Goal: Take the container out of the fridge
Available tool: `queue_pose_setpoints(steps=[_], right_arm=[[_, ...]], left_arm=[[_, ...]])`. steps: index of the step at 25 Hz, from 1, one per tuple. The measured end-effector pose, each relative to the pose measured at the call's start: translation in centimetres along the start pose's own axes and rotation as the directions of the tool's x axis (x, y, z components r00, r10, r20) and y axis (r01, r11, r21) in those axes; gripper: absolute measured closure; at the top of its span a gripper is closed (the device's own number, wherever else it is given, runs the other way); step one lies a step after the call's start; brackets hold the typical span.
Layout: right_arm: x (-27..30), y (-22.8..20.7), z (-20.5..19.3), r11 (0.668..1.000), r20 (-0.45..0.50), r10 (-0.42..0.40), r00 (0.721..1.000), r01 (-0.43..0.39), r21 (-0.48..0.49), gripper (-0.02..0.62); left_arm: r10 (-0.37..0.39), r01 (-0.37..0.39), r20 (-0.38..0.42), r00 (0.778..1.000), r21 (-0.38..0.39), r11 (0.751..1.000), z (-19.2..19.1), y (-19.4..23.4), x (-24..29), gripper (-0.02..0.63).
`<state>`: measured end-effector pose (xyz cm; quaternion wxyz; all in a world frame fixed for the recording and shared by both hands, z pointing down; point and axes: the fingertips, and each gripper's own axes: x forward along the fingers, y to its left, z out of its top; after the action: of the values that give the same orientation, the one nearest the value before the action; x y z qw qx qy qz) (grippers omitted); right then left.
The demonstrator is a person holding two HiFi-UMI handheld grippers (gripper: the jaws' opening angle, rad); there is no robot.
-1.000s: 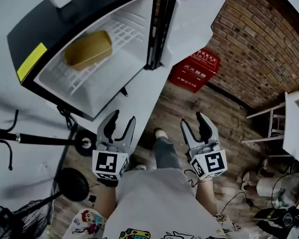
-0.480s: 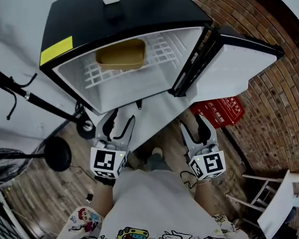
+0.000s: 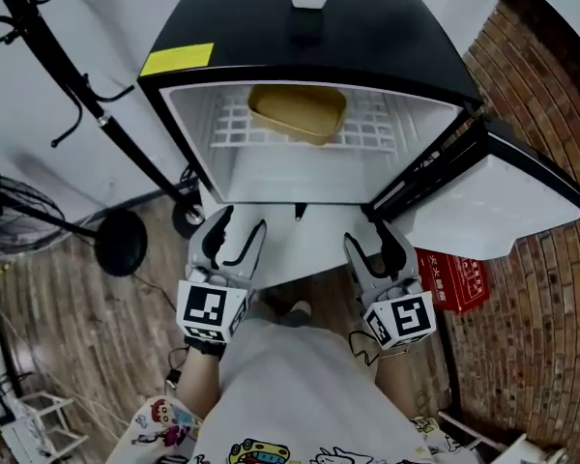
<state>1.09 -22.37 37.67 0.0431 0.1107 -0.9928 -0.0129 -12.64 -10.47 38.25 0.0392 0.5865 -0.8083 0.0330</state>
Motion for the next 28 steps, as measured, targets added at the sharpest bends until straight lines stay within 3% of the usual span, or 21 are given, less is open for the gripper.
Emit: queue_pose_setpoints(steps=[8, 20, 28], right_arm=[[2.7, 1.5, 1.1, 0.993, 0.031, 0.118, 0.993, -0.117, -0.027, 0.364], [4.4, 2.8, 1.7, 0.990, 0.023, 0.137, 0.990, -0.136, -0.029, 0.364], [3.8, 4.2, 1.6, 0.980, 0.010, 0.191, 0.981, -0.191, -0.050, 0.364]], left_arm=[[0.108, -0.108, 0.012, 0.994, -0.005, 0.994, 0.5, 1.8, -1.5, 0.391], [0.101, -0.101, 0.017, 0.995, -0.006, 0.995, 1.1, 2.7, -1.9, 0.391], [0.128, -0.127, 0.033, 0.991, -0.016, 0.992, 0.8, 2.3, -3.1, 0.391]])
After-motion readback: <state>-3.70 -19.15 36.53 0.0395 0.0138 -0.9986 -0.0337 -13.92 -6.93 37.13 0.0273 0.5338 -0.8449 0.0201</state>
